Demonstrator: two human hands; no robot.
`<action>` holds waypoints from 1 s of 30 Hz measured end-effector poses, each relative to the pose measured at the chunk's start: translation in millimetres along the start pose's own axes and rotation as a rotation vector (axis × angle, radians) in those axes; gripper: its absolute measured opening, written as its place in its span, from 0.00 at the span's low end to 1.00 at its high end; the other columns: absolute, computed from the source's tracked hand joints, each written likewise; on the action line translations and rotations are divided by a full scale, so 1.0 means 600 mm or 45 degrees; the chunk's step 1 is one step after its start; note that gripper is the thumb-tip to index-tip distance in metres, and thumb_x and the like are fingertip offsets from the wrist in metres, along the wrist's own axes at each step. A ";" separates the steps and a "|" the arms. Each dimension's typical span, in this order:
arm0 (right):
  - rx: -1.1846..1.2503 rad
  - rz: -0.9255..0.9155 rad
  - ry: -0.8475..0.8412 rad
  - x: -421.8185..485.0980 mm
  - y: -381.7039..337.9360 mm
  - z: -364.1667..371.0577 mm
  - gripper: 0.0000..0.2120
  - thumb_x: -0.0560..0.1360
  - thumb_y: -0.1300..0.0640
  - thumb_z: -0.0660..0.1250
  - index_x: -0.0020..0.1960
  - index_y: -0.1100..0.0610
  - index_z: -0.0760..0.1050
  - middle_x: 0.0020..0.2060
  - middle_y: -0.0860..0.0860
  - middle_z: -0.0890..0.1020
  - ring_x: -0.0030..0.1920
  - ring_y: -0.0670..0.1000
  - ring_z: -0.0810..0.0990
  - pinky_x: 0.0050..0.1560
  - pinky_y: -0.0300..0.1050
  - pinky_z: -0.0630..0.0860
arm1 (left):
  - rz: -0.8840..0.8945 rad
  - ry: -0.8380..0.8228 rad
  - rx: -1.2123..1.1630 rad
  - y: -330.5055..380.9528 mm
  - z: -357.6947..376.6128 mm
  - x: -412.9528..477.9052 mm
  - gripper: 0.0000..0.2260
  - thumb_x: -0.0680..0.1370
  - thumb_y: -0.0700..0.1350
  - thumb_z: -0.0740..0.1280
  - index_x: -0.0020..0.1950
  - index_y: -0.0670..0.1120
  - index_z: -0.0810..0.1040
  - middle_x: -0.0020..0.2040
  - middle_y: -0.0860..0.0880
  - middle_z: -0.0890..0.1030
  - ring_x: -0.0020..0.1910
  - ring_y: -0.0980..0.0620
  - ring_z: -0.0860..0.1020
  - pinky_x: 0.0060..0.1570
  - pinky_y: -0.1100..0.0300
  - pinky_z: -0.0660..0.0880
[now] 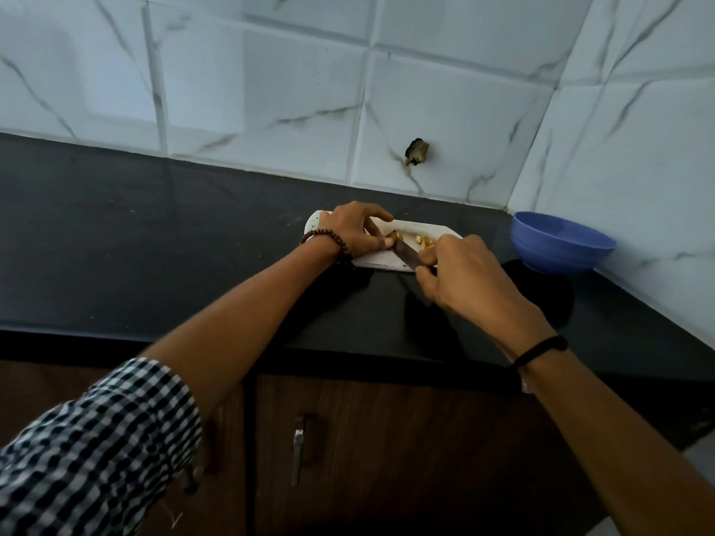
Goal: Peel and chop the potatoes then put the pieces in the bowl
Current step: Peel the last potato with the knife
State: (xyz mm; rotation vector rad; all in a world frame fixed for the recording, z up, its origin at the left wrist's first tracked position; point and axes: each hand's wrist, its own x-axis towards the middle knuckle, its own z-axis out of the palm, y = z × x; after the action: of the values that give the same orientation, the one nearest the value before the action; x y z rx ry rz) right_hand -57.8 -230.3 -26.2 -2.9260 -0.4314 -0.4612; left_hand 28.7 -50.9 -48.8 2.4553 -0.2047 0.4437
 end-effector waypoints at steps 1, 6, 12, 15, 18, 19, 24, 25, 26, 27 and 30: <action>-0.010 -0.003 -0.012 -0.002 0.001 -0.005 0.13 0.80 0.52 0.65 0.61 0.56 0.79 0.47 0.53 0.74 0.43 0.53 0.78 0.45 0.49 0.79 | 0.014 -0.025 0.021 0.000 -0.001 0.000 0.17 0.73 0.58 0.70 0.61 0.62 0.77 0.44 0.61 0.81 0.51 0.58 0.77 0.63 0.51 0.70; -0.004 0.001 -0.129 -0.010 0.013 -0.033 0.14 0.79 0.51 0.66 0.63 0.54 0.79 0.50 0.55 0.79 0.40 0.52 0.79 0.39 0.46 0.77 | 0.057 -0.078 0.083 0.004 -0.006 -0.001 0.10 0.75 0.57 0.68 0.56 0.62 0.79 0.49 0.59 0.82 0.50 0.58 0.75 0.56 0.56 0.71; 0.127 0.015 -0.276 -0.023 0.027 -0.085 0.12 0.80 0.51 0.66 0.61 0.49 0.81 0.34 0.49 0.80 0.31 0.46 0.78 0.29 0.39 0.71 | 0.010 -0.023 -0.017 -0.015 -0.002 0.006 0.07 0.72 0.55 0.72 0.48 0.57 0.79 0.45 0.59 0.81 0.48 0.57 0.78 0.58 0.52 0.75; 0.332 0.111 -0.207 -0.013 0.033 -0.083 0.11 0.78 0.48 0.69 0.50 0.55 0.84 0.31 0.54 0.83 0.26 0.50 0.77 0.31 0.45 0.77 | -0.008 0.009 0.018 -0.019 -0.003 0.008 0.06 0.72 0.56 0.72 0.46 0.58 0.78 0.45 0.59 0.80 0.49 0.56 0.78 0.60 0.50 0.73; 0.415 0.188 -0.064 0.015 0.032 -0.055 0.13 0.75 0.47 0.73 0.46 0.57 0.80 0.31 0.54 0.82 0.23 0.48 0.74 0.25 0.42 0.71 | -0.022 0.024 0.056 -0.019 -0.004 0.009 0.05 0.74 0.56 0.70 0.45 0.58 0.77 0.46 0.59 0.79 0.52 0.55 0.77 0.64 0.47 0.70; 0.491 0.212 -0.039 0.028 0.029 -0.043 0.11 0.74 0.50 0.74 0.46 0.58 0.80 0.32 0.53 0.81 0.22 0.47 0.74 0.24 0.40 0.69 | -0.035 0.035 0.046 -0.019 -0.005 0.008 0.04 0.74 0.56 0.70 0.45 0.58 0.77 0.46 0.59 0.79 0.52 0.55 0.77 0.64 0.46 0.70; 0.781 0.287 0.071 0.096 0.006 0.009 0.07 0.74 0.60 0.72 0.47 0.63 0.78 0.37 0.59 0.84 0.17 0.43 0.72 0.19 0.35 0.66 | -0.074 0.087 -0.066 -0.024 -0.009 0.008 0.02 0.75 0.53 0.69 0.43 0.57 0.79 0.47 0.57 0.83 0.52 0.56 0.79 0.64 0.48 0.71; 0.793 0.292 0.064 0.106 0.001 0.016 0.07 0.73 0.60 0.72 0.47 0.63 0.78 0.38 0.59 0.84 0.19 0.44 0.73 0.18 0.35 0.66 | -0.080 0.078 -0.118 -0.025 -0.009 0.008 0.02 0.75 0.52 0.69 0.42 0.57 0.79 0.45 0.58 0.84 0.51 0.57 0.80 0.63 0.49 0.72; 0.795 0.293 0.044 0.114 -0.004 0.022 0.08 0.72 0.60 0.74 0.47 0.62 0.77 0.38 0.59 0.84 0.20 0.45 0.73 0.17 0.34 0.65 | -0.084 0.070 -0.165 -0.026 -0.009 0.010 0.04 0.76 0.51 0.69 0.41 0.57 0.79 0.44 0.58 0.84 0.51 0.58 0.80 0.63 0.50 0.73; 0.780 0.288 0.012 0.121 -0.007 0.026 0.11 0.70 0.59 0.76 0.47 0.61 0.77 0.39 0.57 0.83 0.22 0.45 0.74 0.17 0.34 0.65 | -0.090 0.066 -0.205 -0.028 -0.008 0.011 0.05 0.76 0.51 0.69 0.40 0.57 0.79 0.43 0.59 0.84 0.50 0.59 0.81 0.62 0.51 0.74; 0.706 0.270 -0.067 0.144 -0.006 0.030 0.15 0.67 0.60 0.80 0.48 0.61 0.77 0.37 0.55 0.83 0.18 0.42 0.73 0.17 0.32 0.65 | -0.112 0.076 -0.272 -0.032 -0.006 0.015 0.07 0.76 0.50 0.68 0.38 0.57 0.79 0.40 0.60 0.84 0.50 0.60 0.81 0.62 0.52 0.74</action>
State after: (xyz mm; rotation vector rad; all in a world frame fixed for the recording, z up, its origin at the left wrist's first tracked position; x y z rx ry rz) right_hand 24.9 -201.0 -15.3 -2.4115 -0.2056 -0.1935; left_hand 41.1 -33.6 -53.5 2.2298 -0.1123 0.4334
